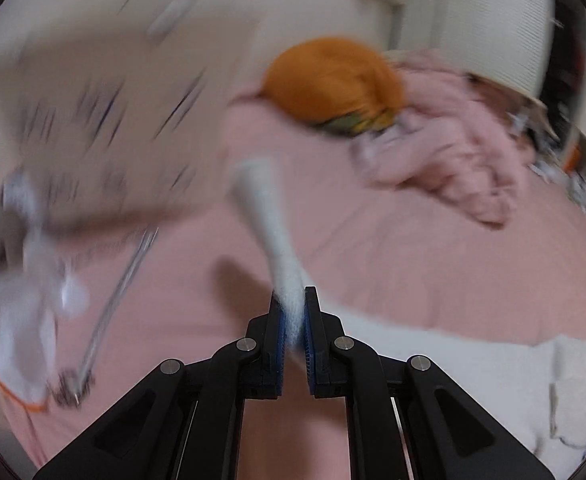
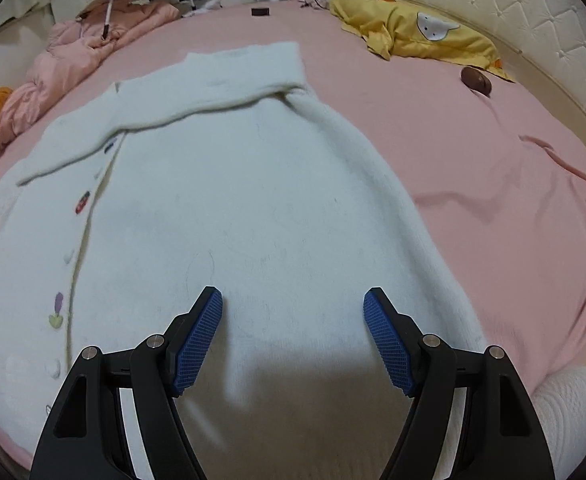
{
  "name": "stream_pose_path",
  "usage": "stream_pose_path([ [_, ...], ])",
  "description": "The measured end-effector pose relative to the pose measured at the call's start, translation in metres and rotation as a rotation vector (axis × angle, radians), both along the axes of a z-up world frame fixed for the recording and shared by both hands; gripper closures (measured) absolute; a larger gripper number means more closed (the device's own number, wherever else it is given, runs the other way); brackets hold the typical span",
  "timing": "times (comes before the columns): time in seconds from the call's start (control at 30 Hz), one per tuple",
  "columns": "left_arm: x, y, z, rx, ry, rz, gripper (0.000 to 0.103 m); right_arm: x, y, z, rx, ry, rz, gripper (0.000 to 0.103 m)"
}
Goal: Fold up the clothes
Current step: 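Grasp the cardigan sleeve with the left gripper and pull it outward, then release the sleeve with the left gripper and lift both tools away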
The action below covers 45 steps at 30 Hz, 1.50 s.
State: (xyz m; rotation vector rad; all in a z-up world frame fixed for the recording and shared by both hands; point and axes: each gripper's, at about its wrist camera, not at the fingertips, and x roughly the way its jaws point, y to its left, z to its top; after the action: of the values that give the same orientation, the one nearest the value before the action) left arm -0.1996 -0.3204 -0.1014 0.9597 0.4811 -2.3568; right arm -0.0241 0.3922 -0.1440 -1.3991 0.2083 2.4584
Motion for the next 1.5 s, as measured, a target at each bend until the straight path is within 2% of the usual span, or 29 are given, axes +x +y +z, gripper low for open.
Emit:
stream_pose_path([
  [0.07,0.018,-0.014,-0.029,0.056,-0.023,0.030,0.094,0.002,-0.003,-0.002,0.011,-0.026,-0.012,0.030],
  [0.17,0.039,-0.018,-0.064,0.091,-0.041,0.048,0.094,0.006,-0.007,-0.003,0.015,-0.049,-0.040,0.029],
  [0.3,0.041,-0.020,-0.079,0.108,-0.080,0.070,0.087,0.006,-0.012,-0.002,0.039,-0.063,-0.042,0.029],
  [0.33,0.041,-0.021,-0.072,0.062,-0.122,0.113,0.076,0.006,-0.014,-0.001,0.045,-0.065,-0.040,0.029],
  [0.4,0.041,-0.024,-0.059,-0.031,-0.208,0.197,0.041,0.006,-0.016,0.000,0.056,-0.070,-0.038,0.029],
  [0.43,0.043,-0.026,-0.053,-0.077,-0.251,0.249,0.008,0.006,-0.018,0.000,0.062,-0.072,-0.037,0.029],
  [0.47,0.050,-0.031,-0.045,-0.107,-0.280,0.324,0.004,0.006,-0.019,0.001,0.068,-0.075,-0.035,0.029],
  [0.53,0.060,-0.038,-0.030,-0.065,-0.209,0.378,0.004,0.007,-0.021,0.000,0.066,-0.078,-0.031,0.029],
  [0.63,0.050,-0.029,-0.008,0.061,0.014,0.214,0.004,0.008,-0.022,-0.001,0.052,-0.081,-0.030,0.029],
  [0.67,0.033,-0.020,-0.008,0.109,0.058,0.083,0.004,0.008,-0.022,0.000,0.049,-0.081,-0.030,0.029],
  [0.73,0.005,-0.006,-0.022,0.179,0.031,-0.088,0.004,0.008,-0.022,0.000,0.043,-0.083,-0.031,0.029],
  [0.77,-0.010,0.001,-0.036,0.173,-0.035,-0.134,0.004,0.009,-0.022,0.000,0.040,-0.083,-0.032,0.030],
  [0.83,-0.031,0.008,-0.064,0.122,-0.182,-0.166,0.004,0.009,-0.022,0.000,0.033,-0.085,-0.033,0.029],
  [0.9,-0.032,-0.001,-0.086,0.098,-0.259,-0.165,0.004,0.009,-0.022,0.000,0.027,-0.086,-0.035,0.030],
  [0.97,-0.019,-0.013,-0.079,0.092,-0.218,-0.135,0.005,0.010,-0.022,0.000,0.020,-0.088,-0.036,0.030],
  [1.07,0.002,-0.037,-0.059,-0.025,-0.269,0.047,0.010,0.009,-0.025,0.002,0.022,-0.088,-0.035,0.029],
  [1.17,0.023,-0.048,-0.030,-0.036,-0.231,0.084,0.018,0.005,-0.038,0.015,0.067,-0.050,-0.008,0.030],
  [1.2,0.026,-0.043,-0.016,-0.037,-0.209,0.055,0.018,0.003,-0.043,0.021,0.085,-0.032,0.004,0.029],
  [1.3,0.036,0.004,0.026,-0.123,-0.200,-0.092,0.018,0.001,-0.072,0.047,0.120,0.040,0.075,0.029],
  [1.37,0.045,0.051,0.046,-0.161,-0.204,-0.210,0.014,0.000,-0.088,0.061,0.139,0.073,0.115,0.029],
  [1.47,0.070,0.143,0.057,-0.149,-0.208,-0.405,0.001,0.000,-0.108,0.079,0.159,0.105,0.165,0.029],
  [1.5,0.079,0.174,0.059,-0.138,-0.210,-0.468,0.001,0.001,-0.113,0.083,0.158,0.112,0.176,0.029],
])
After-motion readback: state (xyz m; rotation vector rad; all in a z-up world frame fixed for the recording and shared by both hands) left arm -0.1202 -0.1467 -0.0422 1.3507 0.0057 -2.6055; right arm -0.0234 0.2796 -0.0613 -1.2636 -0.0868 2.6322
